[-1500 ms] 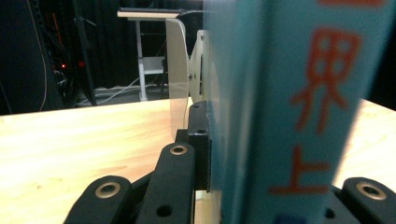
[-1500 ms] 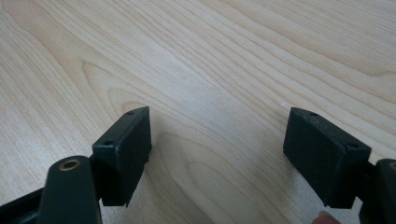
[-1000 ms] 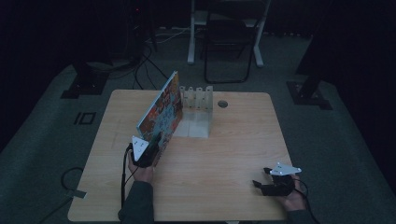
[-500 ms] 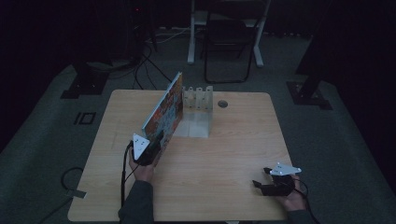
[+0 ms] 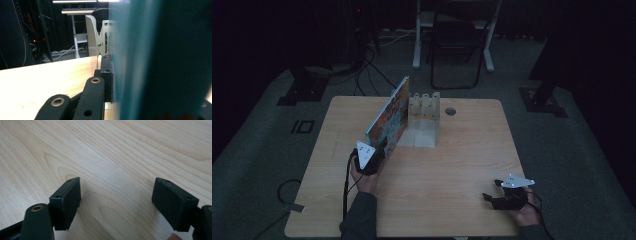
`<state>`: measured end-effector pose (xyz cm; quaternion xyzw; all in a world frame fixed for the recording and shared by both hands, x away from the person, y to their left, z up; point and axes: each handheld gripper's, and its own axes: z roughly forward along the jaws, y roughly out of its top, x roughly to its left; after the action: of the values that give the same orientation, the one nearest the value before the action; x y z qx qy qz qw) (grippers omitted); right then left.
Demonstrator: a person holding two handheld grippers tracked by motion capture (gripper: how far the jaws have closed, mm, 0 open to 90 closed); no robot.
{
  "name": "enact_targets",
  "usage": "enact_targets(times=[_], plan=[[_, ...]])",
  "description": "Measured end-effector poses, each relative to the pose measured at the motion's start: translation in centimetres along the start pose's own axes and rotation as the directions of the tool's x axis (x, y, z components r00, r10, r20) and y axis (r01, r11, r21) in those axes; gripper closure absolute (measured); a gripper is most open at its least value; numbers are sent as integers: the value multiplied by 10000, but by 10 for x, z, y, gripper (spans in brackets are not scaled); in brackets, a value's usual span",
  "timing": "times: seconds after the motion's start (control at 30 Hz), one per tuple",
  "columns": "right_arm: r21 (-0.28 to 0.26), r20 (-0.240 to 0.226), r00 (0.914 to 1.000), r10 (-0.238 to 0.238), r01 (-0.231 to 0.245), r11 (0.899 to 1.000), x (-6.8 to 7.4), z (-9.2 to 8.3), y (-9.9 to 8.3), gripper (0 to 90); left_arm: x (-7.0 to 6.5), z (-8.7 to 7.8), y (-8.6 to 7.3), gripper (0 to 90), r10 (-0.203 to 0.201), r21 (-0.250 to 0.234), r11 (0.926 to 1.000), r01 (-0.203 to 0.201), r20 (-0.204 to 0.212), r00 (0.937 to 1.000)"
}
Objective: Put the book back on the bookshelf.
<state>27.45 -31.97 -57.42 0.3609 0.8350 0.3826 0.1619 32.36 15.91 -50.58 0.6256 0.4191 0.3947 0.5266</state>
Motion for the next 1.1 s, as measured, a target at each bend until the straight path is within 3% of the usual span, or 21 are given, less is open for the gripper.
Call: enact_targets(times=[0.3,0.53,1.1], plan=[[-3,-29,10000,11,-11,10000,0,0,0,228,-1,6,4,812,-317,-224,9993,308,-411,9987],[12,-34,10000,26,-26,10000,0,0,0,228,3,9,5,811,-471,-284,9985,458,-448,9979],[20,-32,10000,0,0,10000,-1,0,0,227,2,15,0,808,-339,-170,9993,330,-521,9981]])
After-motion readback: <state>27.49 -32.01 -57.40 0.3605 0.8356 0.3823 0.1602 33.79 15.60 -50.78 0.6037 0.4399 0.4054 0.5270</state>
